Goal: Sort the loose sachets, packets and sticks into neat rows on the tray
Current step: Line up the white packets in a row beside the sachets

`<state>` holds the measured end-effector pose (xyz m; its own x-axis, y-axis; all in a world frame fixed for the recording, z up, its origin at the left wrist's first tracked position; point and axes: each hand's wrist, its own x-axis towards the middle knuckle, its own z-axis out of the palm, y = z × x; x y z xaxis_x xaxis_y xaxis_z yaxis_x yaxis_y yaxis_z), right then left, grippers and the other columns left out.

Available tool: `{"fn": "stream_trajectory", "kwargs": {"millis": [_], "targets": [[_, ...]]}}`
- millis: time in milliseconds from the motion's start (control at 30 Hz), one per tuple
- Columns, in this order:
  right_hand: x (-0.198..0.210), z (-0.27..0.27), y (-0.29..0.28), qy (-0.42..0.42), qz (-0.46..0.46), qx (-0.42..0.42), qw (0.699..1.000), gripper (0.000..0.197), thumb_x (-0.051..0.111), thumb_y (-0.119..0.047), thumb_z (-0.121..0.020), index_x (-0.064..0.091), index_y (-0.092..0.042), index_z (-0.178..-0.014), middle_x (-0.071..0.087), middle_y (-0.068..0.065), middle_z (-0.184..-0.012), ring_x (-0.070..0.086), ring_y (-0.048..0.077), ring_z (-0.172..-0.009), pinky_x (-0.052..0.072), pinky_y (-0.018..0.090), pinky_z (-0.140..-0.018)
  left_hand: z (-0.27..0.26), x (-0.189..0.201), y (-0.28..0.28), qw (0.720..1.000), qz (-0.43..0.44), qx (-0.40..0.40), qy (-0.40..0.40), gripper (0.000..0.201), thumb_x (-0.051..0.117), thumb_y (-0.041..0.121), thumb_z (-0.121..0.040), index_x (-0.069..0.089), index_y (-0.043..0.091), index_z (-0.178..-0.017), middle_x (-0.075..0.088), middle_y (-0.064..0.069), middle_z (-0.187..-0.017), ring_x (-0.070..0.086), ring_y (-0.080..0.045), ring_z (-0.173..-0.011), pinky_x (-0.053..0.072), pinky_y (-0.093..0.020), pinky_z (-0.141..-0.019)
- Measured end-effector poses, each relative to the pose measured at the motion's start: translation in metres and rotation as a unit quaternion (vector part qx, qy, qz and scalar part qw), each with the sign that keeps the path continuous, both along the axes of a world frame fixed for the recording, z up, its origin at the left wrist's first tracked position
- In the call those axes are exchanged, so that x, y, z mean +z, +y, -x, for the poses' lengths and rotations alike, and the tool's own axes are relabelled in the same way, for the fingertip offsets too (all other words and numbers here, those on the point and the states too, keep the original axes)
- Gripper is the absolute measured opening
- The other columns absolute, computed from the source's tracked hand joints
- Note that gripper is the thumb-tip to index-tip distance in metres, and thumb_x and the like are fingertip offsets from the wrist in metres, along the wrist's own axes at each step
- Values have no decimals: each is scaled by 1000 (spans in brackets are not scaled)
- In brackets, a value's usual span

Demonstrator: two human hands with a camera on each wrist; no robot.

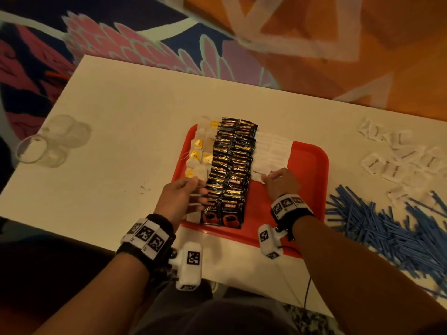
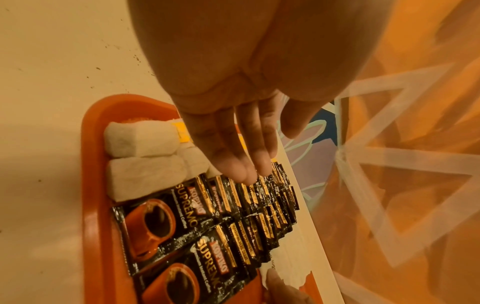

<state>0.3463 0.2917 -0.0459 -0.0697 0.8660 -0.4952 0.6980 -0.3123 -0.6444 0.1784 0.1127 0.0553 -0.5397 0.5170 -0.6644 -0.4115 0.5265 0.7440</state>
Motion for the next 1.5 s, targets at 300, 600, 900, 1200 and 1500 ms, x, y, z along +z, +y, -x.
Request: {"fn": "stream_trajectory", "kwargs": {"millis": [300,600,900,1200,1500], "targets": [[-1,9,1,-41,-157,197,967,8,68,-12,-87,65,-17,-92,58,2,-99,54,14,-87,43,23,-74,2,-5,-7,1000,12,-3,11,21,51,19,-102,69,10,-98,71,-9,-86,64,-22,-74,55,-30,-63],[6,-2,-9,-36,-148,197,969,38,73,-13,-82,64,-22,-118,55,5,-120,49,25,-118,38,30,-101,-2,-3,-4,999,11,-27,27,18,53,17,-101,69,8,-102,72,-8,-85,65,-20,-72,55,-29,-62],[48,-96,-14,-19,-125,115,985,26,62,-17,-92,61,-17,-117,59,3,-122,54,19,-112,42,31,-101,-72,-2,75,966,6,-232,111,14,57,22,-100,69,18,-94,73,-2,-85,67,-18,-74,56,-32,-66],[64,-227,7,14,-111,1,994,14,60,-15,-93,64,-11,-106,57,-3,-93,52,9,-83,46,20,-80,-201,-13,217,750,-45,-534,388,18,64,20,-92,66,14,-110,54,-7,-108,58,-26,-98,41,-26,-87],[37,-308,20,43,-86,-56,994,12,65,-16,-91,66,-15,-103,58,-1,-89,59,22,-87,52,42,-86,-318,-52,328,550,-9,-691,469,48,59,26,-97,45,19,-142,33,-14,-145,38,-37,-129,39,-45,-106]]}}
